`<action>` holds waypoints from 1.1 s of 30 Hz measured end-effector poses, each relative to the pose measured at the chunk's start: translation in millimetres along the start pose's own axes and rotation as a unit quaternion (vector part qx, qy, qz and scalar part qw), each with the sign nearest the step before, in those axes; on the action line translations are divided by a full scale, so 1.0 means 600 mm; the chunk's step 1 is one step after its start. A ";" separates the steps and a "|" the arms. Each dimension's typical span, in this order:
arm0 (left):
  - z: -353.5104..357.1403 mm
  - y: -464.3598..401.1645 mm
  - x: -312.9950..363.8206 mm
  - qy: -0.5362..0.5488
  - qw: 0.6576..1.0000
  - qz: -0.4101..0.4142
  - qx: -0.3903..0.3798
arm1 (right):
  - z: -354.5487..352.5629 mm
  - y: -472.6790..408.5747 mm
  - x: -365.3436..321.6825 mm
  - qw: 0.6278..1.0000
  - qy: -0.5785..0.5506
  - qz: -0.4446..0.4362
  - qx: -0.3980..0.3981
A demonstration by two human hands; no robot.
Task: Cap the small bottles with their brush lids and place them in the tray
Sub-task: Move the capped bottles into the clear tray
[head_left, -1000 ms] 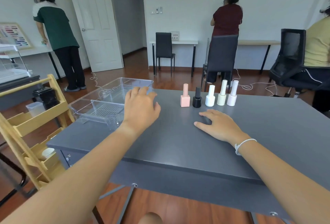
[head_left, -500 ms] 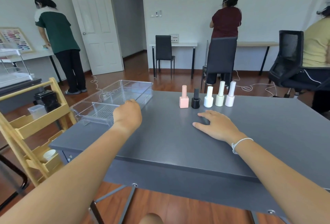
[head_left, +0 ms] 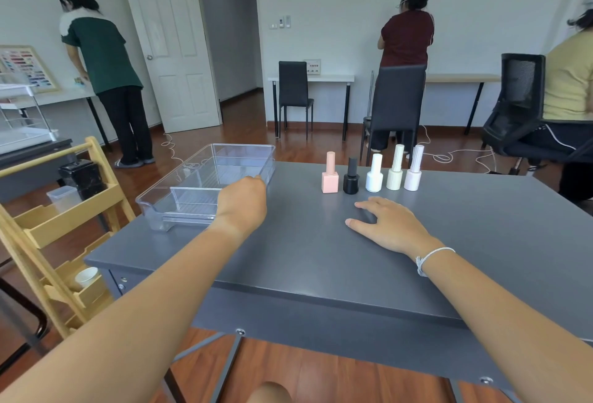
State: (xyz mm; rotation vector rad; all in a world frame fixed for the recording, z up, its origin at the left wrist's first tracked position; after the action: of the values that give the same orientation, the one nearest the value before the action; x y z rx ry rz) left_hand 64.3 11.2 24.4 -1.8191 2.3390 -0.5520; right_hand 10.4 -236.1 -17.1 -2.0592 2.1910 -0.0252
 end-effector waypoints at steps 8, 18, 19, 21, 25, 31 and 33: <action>0.001 0.000 -0.013 0.025 1.000 0.006 0.005 | -0.001 0.002 -0.001 1.000 -0.003 0.002 -0.001; -0.009 0.008 -0.004 0.038 0.999 -0.022 0.002 | -0.002 0.003 -0.001 1.000 -0.008 0.004 -0.006; -0.012 0.011 0.001 0.040 0.999 -0.027 0.007 | -0.003 0.003 -0.001 1.000 -0.008 0.005 -0.007; -0.016 0.013 0.014 0.037 0.999 -0.021 0.023 | -0.003 0.004 -0.001 1.000 -0.006 0.005 -0.007; -0.019 0.005 0.056 0.086 0.993 0.048 0.069 | -0.004 0.004 0.000 1.000 -0.007 0.004 -0.008; -0.007 -0.013 0.118 0.206 0.969 0.125 0.058 | -0.002 0.003 0.005 0.999 -0.051 0.003 0.010; -0.002 -0.019 0.135 0.229 0.963 0.138 0.040 | -0.001 0.002 0.010 0.997 -0.080 0.003 0.021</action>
State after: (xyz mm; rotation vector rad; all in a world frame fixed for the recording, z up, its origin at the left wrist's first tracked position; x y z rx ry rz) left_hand 52.8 -68.3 39.2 -1.4084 2.7445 -1.1028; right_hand 9.1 -241.8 -17.2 -1.9596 2.0831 0.0896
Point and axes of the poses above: each hand's wrist, its own y-axis away from the middle knuckle, its own z-axis out of the palm, x = y × z, the point moved 1 cm from there along -y, towards the middle knuckle, and after that the axes turned 12 degrees about y, right-handed, at the moved point
